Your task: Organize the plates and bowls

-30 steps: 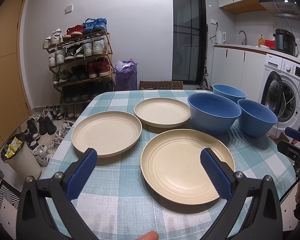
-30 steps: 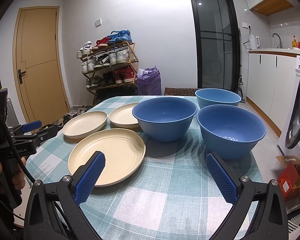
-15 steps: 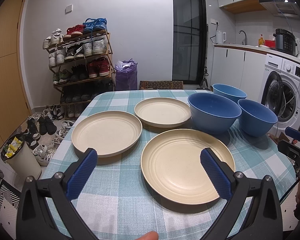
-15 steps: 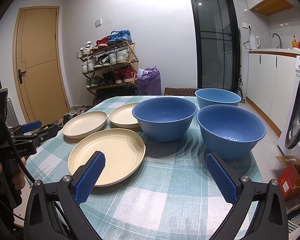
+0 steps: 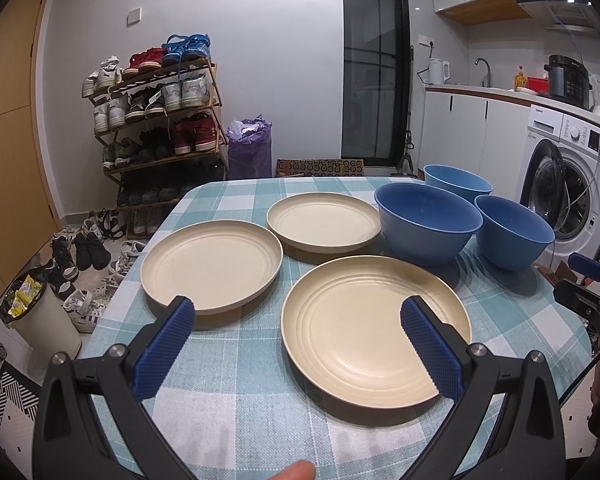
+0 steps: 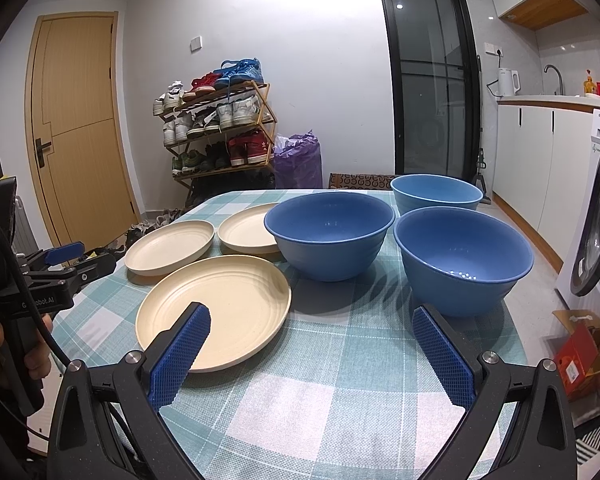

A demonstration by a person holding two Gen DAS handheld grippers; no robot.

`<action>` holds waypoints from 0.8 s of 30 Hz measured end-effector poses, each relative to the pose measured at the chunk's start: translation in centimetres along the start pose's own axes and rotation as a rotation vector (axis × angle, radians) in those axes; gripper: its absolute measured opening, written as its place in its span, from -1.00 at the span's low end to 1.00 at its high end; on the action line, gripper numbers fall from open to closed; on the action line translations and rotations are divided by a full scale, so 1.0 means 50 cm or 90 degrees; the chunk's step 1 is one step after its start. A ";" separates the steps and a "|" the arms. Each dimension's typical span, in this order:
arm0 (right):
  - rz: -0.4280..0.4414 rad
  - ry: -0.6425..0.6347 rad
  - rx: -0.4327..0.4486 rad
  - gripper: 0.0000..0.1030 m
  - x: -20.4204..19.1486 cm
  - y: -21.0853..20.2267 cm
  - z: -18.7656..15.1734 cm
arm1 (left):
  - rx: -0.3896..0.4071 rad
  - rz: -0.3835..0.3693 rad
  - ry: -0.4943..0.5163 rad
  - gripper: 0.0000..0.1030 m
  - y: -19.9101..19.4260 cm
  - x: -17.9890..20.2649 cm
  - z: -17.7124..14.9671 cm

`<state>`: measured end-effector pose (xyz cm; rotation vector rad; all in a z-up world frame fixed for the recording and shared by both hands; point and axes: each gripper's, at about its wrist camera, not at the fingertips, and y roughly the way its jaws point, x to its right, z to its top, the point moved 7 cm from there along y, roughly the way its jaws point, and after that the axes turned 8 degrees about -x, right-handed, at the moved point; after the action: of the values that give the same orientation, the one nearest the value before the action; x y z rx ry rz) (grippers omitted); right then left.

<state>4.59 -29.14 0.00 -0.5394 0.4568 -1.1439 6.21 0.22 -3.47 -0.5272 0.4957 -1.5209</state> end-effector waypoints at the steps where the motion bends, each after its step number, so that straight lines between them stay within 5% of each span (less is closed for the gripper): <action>1: 0.000 -0.001 -0.001 0.99 -0.001 0.000 0.000 | 0.001 -0.002 0.001 1.00 -0.001 0.000 0.001; 24: 0.019 -0.014 -0.010 0.99 -0.003 0.017 0.058 | -0.023 -0.009 -0.011 1.00 0.026 -0.023 0.036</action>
<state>6.87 -28.24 1.79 -0.5562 0.4541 -1.1050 8.37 1.37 -2.86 -0.5725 0.5076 -1.5225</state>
